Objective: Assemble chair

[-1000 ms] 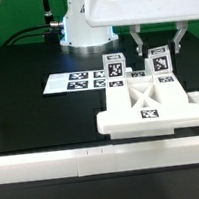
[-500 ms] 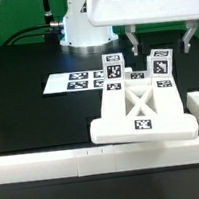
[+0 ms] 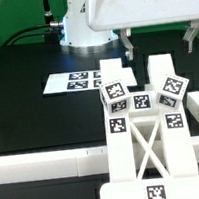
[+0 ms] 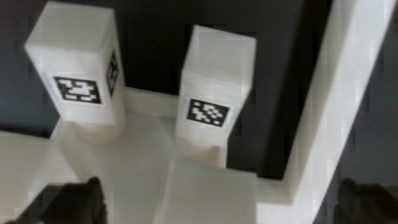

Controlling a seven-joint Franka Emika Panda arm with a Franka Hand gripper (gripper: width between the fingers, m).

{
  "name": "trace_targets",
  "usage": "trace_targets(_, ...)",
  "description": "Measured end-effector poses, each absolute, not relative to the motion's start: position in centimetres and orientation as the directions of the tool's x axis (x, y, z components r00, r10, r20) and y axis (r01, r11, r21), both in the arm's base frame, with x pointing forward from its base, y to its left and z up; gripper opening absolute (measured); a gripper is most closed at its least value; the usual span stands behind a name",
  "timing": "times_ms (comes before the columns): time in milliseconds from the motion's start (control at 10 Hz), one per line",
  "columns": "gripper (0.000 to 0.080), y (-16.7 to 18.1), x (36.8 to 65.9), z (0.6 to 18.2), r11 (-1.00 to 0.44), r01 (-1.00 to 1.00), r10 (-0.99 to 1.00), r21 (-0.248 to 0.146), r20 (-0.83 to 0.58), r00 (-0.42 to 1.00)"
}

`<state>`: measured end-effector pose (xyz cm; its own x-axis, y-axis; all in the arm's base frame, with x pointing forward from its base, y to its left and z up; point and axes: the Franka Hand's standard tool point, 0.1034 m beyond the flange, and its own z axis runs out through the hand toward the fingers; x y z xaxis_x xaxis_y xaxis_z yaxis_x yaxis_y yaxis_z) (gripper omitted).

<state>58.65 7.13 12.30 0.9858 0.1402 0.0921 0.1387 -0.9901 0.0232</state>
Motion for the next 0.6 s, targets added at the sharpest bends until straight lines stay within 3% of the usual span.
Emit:
trace_targets(300, 0.0648, 7.3, 58.7, 12.3, -0.994, 0.108, 0.11, 0.02, 0.09, 0.99)
trace_targets(600, 0.0648, 6.6, 59.7, 13.9, -0.993, 0.121, 0.122, 0.016, 0.085, 0.989)
